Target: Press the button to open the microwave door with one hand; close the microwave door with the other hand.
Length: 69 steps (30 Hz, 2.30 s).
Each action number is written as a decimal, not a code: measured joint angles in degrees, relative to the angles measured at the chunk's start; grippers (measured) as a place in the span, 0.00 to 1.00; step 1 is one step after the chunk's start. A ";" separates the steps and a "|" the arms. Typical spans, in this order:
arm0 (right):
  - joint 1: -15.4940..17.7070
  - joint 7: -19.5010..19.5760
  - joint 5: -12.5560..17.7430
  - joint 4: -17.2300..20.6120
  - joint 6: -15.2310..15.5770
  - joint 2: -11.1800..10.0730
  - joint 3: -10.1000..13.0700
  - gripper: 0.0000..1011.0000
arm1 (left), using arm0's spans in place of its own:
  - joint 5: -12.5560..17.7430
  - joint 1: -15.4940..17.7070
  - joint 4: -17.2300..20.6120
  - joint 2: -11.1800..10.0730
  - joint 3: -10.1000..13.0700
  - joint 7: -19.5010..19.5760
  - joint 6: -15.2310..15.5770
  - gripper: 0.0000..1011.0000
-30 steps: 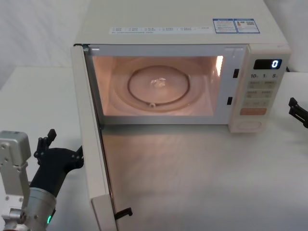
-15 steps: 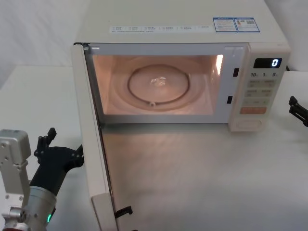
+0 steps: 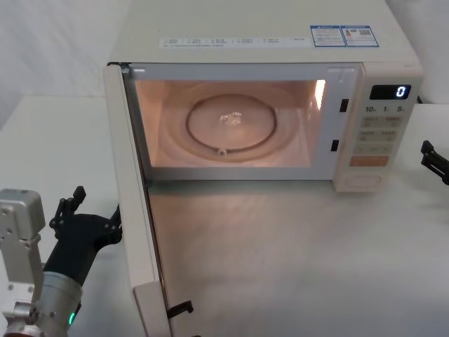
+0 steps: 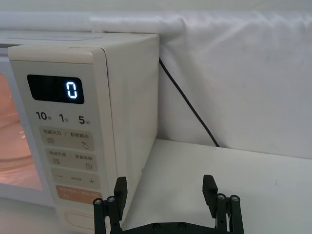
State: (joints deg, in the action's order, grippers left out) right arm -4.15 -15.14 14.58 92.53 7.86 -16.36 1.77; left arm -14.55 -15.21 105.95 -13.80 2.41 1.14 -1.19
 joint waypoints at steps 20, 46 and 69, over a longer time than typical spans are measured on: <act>0.00 -0.01 0.00 0.00 0.00 0.00 0.00 0.99 | 0.00 0.00 0.00 0.00 0.00 0.00 0.00 0.23; 0.00 -0.01 0.00 0.00 0.00 0.00 0.00 0.99 | -0.17 -0.05 0.12 -0.02 -0.03 0.52 0.02 0.00; 0.00 -0.01 0.00 0.00 -0.01 0.00 0.00 0.99 | -9.88 -10.74 13.16 -7.41 -10.48 15.15 1.06 0.00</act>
State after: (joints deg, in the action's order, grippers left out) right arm -4.15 -15.15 14.59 92.53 7.86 -16.37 1.77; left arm -24.43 -25.96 119.11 -21.21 -8.06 16.29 -0.13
